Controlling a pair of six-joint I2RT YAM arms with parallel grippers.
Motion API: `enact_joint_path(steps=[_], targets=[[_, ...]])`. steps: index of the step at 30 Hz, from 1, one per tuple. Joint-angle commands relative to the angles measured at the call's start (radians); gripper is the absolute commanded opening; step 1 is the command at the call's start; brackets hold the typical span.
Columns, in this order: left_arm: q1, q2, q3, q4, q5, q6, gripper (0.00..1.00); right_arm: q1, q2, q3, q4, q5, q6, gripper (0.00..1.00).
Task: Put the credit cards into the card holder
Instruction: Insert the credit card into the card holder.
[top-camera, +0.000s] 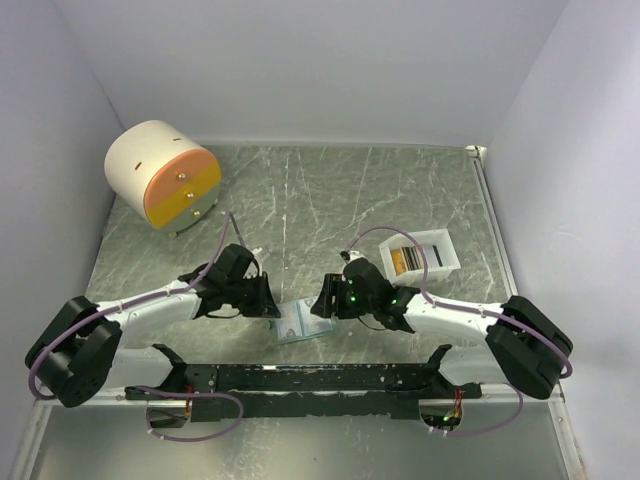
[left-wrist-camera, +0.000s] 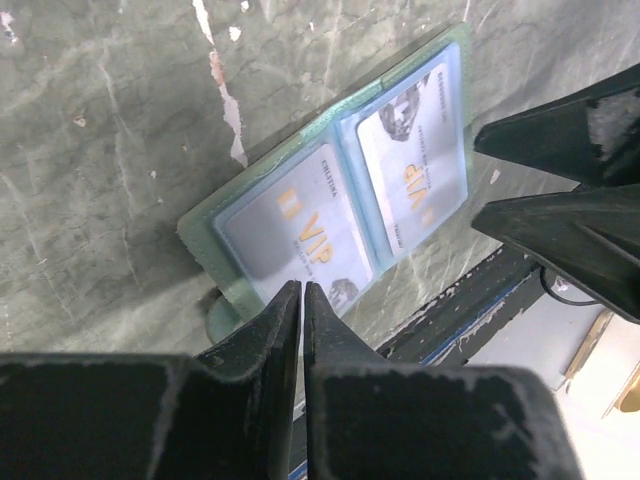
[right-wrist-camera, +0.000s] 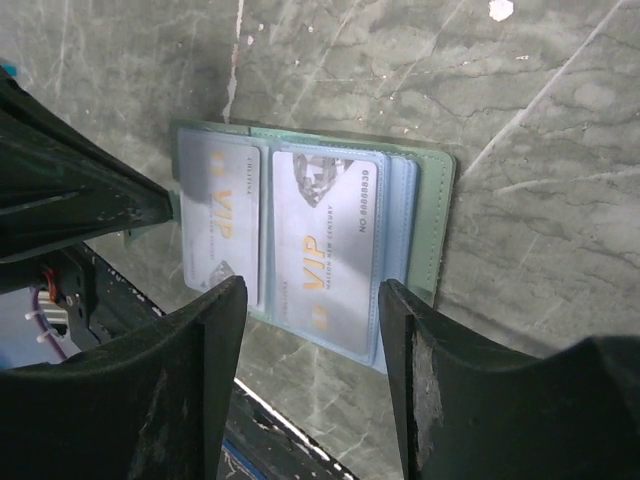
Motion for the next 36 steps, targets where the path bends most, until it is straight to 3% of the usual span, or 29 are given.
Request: enact_joint_path(steps=[1,15,36], targets=[[0.006,0.009,-0.027,0.025,-0.039,0.016,0.16,0.001,-0.03,0.022,-0.032,0.016,-0.003,0.56],[0.006,0.039,-0.088,0.087,-0.049,0.007,0.16,0.008,0.031,-0.007,0.074,-0.039,0.022,0.56],[0.006,0.067,-0.097,0.154,0.006,-0.013,0.18,0.008,0.054,-0.005,0.044,0.022,-0.008,0.56]])
